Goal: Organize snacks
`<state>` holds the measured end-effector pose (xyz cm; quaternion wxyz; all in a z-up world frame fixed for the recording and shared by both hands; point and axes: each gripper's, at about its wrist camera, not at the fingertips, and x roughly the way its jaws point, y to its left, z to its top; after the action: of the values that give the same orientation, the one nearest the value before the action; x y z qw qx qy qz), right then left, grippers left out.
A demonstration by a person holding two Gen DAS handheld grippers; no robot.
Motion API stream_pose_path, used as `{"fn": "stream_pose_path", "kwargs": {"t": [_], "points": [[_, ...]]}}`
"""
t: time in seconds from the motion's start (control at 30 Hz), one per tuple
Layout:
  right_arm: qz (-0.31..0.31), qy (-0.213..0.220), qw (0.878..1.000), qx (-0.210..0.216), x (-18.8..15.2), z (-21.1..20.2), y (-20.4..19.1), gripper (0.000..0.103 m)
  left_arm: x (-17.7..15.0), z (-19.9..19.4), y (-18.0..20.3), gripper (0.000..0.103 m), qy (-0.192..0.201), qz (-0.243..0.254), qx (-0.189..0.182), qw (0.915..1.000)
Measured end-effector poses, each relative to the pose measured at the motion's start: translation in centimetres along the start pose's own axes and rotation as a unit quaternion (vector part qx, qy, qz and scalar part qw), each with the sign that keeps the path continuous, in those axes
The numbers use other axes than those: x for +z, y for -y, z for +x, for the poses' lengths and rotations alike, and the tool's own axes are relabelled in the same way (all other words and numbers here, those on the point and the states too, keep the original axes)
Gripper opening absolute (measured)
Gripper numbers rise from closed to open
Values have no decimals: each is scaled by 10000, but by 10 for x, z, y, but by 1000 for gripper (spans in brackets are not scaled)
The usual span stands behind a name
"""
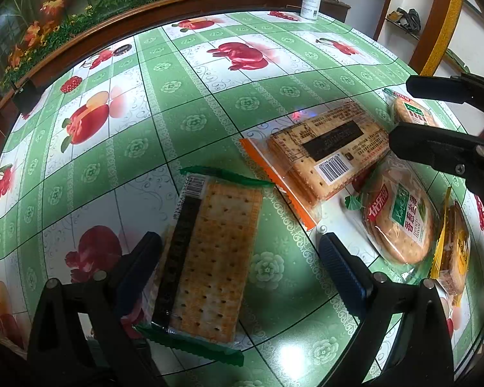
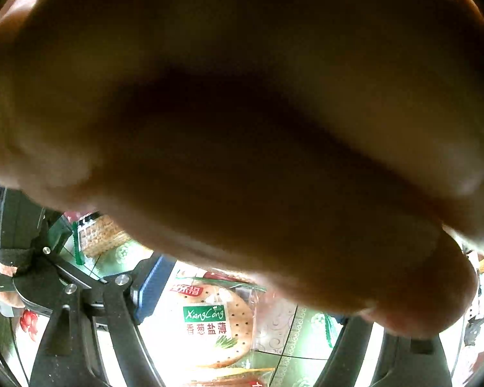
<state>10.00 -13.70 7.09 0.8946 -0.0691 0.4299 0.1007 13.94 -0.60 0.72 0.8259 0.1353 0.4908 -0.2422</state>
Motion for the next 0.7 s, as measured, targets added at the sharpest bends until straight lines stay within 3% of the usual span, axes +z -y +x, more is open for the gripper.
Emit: {"fn": "stream_pose_path", "kwargs": {"t": [0.7], "points": [[-60,-8,10000,34,3,-6,1,80,0,0,0,98,-1,-3,0,10000]]}}
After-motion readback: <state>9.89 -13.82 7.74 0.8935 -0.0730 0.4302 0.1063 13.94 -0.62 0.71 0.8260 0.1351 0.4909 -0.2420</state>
